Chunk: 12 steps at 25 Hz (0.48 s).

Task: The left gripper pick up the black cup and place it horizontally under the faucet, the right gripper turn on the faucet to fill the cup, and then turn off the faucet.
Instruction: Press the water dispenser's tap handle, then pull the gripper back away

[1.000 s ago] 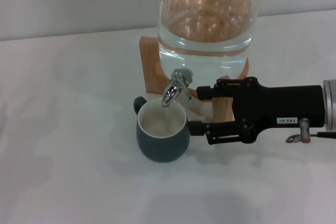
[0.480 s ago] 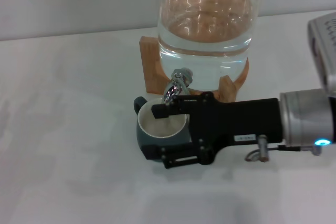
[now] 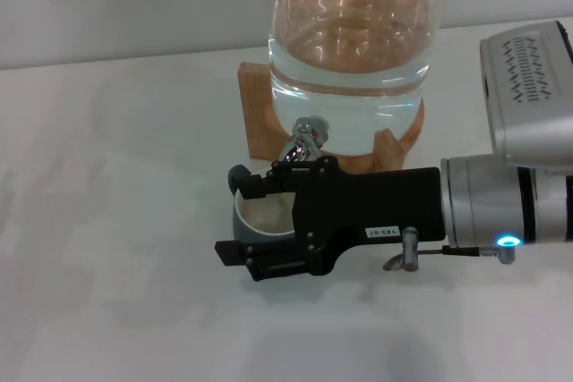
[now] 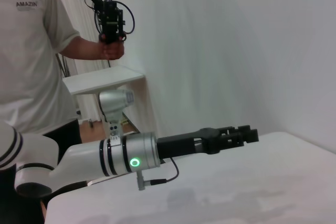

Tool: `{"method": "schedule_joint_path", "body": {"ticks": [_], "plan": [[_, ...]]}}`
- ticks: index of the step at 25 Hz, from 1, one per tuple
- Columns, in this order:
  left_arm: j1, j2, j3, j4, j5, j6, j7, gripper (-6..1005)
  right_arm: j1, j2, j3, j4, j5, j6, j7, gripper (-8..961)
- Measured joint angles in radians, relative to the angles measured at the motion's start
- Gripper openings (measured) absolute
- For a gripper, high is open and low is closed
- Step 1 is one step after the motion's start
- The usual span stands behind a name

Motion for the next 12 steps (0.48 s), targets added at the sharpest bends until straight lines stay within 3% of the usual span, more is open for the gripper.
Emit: {"method": "schedule_joint_path", "body": {"ticks": [12], "plan": [[0.0,-0.003,0.0,0.0,0.0,0.0,0.004,532,0.036,-0.004,0.026,0.045,-0.056,-0.019,0.043,791]]}}
